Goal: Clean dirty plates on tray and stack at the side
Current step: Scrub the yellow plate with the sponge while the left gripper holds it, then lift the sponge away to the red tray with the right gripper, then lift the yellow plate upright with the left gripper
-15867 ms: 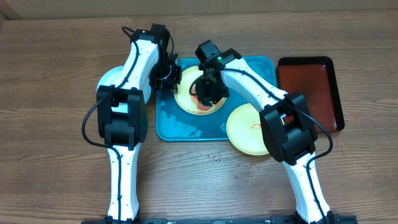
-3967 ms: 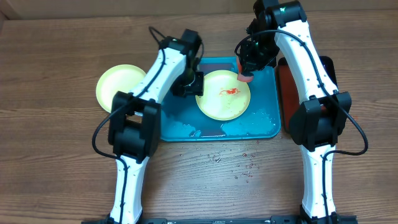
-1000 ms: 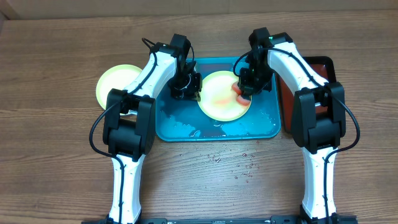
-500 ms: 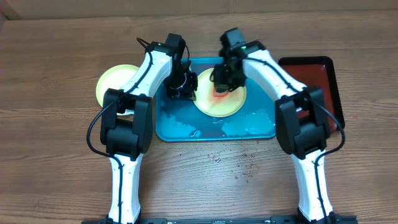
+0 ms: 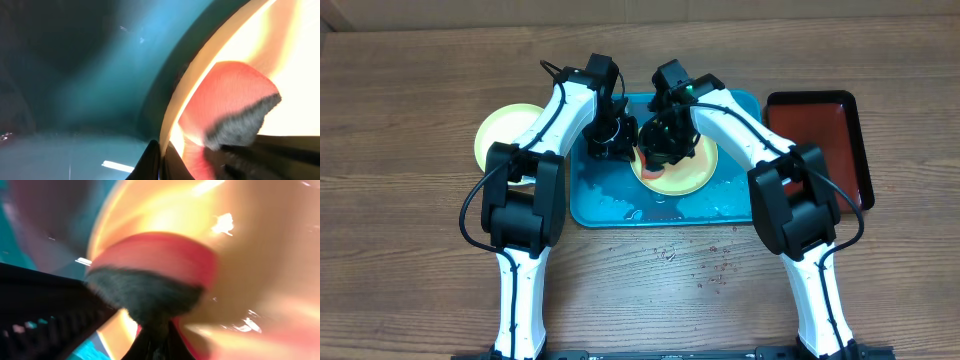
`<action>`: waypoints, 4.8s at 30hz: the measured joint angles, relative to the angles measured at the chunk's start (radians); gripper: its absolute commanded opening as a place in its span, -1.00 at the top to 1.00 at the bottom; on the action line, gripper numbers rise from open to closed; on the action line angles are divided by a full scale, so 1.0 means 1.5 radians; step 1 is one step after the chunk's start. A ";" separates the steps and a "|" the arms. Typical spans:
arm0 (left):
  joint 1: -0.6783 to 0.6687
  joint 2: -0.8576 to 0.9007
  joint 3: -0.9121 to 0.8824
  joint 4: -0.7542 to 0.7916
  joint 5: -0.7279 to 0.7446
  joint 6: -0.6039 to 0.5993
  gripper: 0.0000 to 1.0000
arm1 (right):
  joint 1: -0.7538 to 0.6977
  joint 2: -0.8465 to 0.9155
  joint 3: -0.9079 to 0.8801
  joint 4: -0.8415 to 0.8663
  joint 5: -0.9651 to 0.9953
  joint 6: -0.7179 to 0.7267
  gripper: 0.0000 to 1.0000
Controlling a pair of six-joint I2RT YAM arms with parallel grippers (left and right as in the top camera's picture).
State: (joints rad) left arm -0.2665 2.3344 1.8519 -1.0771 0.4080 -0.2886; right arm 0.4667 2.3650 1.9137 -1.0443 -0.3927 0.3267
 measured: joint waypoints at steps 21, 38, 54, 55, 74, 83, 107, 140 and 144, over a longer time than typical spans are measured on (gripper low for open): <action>-0.007 0.000 0.000 -0.003 0.005 0.002 0.92 | -0.120 0.000 0.025 -0.052 0.147 -0.041 0.92; 0.005 0.000 0.000 -0.010 -0.004 0.007 0.92 | 0.037 0.001 0.025 0.003 0.102 -0.012 0.93; 0.003 0.000 0.000 -0.007 -0.004 0.008 0.92 | -0.030 0.001 0.025 -0.164 0.102 -0.027 0.92; 0.003 0.000 0.000 -0.007 -0.002 0.008 0.91 | -0.042 0.001 0.025 -0.165 0.108 -0.027 0.92; 0.003 0.000 0.000 -0.011 0.000 0.011 0.91 | -0.039 0.002 0.025 0.019 0.054 -0.023 0.92; 0.003 0.000 0.000 -0.013 0.000 0.020 0.92 | 0.018 0.002 0.025 -0.054 0.050 0.017 0.92; 0.003 0.000 0.000 0.005 0.000 0.039 0.44 | -0.149 0.003 0.028 -0.052 -0.038 -0.029 0.92; -0.037 0.003 0.027 0.011 -0.052 0.040 0.92 | -0.294 -0.273 0.125 -0.215 0.035 -0.057 0.92; -0.026 0.008 0.124 -0.085 -0.120 0.057 0.92 | -0.294 -0.273 0.125 -0.222 0.038 -0.057 0.92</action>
State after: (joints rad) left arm -0.3054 2.3463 2.0373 -1.2045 0.2287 -0.2028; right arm 0.0257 1.9553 2.1017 -1.3766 -0.3351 0.2417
